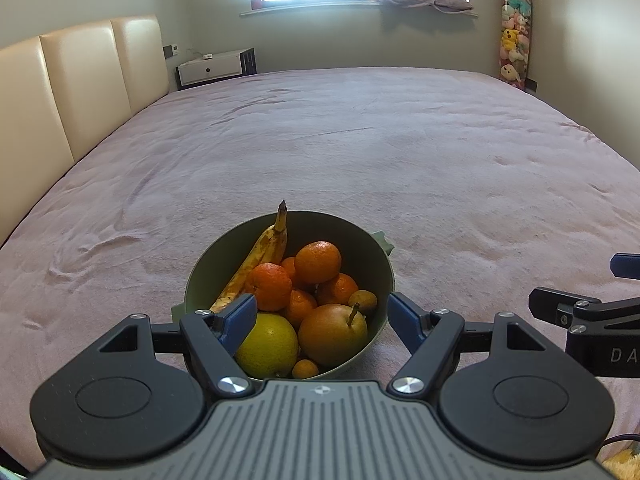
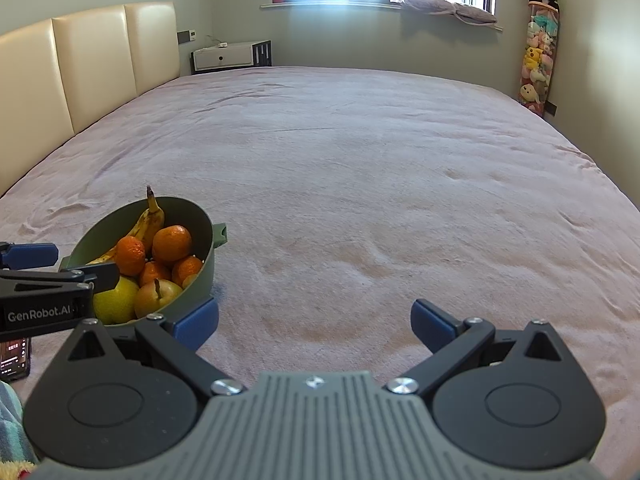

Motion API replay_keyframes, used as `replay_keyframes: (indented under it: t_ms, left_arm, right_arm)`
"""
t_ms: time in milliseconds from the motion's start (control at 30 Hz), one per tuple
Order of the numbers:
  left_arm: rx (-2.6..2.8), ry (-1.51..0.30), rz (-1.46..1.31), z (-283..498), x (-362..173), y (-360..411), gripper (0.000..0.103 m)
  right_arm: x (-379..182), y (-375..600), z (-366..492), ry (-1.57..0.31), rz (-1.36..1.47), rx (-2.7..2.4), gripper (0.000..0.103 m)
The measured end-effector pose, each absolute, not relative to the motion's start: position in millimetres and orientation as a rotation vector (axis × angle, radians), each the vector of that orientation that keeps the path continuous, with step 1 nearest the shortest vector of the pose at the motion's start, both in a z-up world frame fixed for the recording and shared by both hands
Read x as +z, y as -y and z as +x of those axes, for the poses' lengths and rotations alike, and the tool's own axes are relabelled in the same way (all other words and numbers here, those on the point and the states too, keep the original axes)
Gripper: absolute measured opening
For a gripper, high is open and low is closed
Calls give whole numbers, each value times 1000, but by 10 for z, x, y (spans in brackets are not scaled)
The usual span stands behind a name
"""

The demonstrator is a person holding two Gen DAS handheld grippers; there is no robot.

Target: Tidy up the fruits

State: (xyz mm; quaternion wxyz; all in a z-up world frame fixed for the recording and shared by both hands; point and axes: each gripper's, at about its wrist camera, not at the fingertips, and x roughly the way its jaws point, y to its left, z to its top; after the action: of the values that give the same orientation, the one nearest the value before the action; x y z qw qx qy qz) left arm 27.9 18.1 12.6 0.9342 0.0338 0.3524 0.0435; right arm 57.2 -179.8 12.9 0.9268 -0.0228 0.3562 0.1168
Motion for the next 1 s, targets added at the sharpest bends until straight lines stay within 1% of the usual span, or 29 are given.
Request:
replay_keyframes:
  t_ms: [1000]
  left_arm:
    - [85,-724,64,288,134,-221,87]
  right_arm:
    - [103,1755,558,-753,-47,226,99]
